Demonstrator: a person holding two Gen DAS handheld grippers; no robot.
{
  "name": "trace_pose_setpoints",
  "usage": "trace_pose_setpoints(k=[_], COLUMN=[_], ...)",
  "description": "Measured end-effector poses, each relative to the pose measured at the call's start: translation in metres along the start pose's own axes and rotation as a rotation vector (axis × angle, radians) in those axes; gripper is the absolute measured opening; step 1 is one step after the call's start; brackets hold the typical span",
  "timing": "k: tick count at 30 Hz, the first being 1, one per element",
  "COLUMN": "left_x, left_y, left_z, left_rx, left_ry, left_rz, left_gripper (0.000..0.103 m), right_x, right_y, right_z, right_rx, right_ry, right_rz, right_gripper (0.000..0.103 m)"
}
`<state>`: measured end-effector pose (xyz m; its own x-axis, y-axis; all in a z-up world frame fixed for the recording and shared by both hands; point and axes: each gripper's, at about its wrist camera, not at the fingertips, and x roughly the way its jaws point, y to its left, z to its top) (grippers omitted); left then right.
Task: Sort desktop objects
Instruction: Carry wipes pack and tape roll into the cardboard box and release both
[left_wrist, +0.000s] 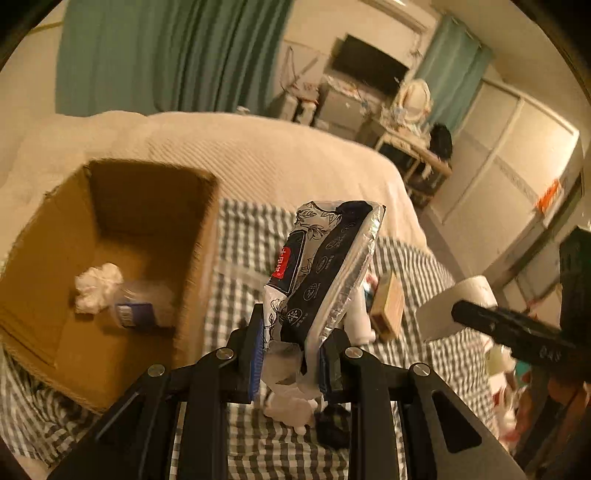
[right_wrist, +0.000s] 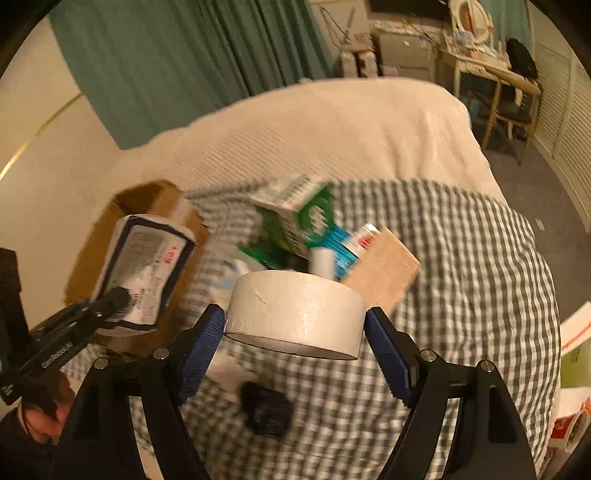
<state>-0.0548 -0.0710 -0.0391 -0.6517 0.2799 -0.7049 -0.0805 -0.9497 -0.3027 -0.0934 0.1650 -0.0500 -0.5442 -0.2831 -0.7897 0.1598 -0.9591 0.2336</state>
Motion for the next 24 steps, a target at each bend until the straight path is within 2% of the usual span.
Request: trace_pose_setpoints(k=[5,11,17,21,24], left_x=[-0.027,-0.044,-0.033,-0.012,0.004], left_y=[0.03,0.077,0.123,0.148,0.165], left_z=[0.016,0.033,0.028,0.018,0.015], left_rx=[-0.055,-0.063,-0.064,-0.057,-0.071], left_ry=[-0.062,-0.111,-0.095,-0.059,-0.026], left_rz=[0.03,0.128,0.203,0.239,0.249], left_gripper=[0.024,0.024,0.024,0.024,0.024], right_x=[-0.016,-0.011,0.019,0.058,0.09], right_y=[0.054,0.119,0.172,0.199,0.21], right_z=[0.017,0.031,0.04,0.042,0.041], right_rx=[-0.055,-0.099,-0.149,-0.211,-0.212], right_ry=[-0.051,-0.081,-0.077,-0.05,-0.011], right_rz=[0.066,0.172,0.252,0.275,0.303], right_gripper=[0.078,0.078,0.078,0.078,0.078])
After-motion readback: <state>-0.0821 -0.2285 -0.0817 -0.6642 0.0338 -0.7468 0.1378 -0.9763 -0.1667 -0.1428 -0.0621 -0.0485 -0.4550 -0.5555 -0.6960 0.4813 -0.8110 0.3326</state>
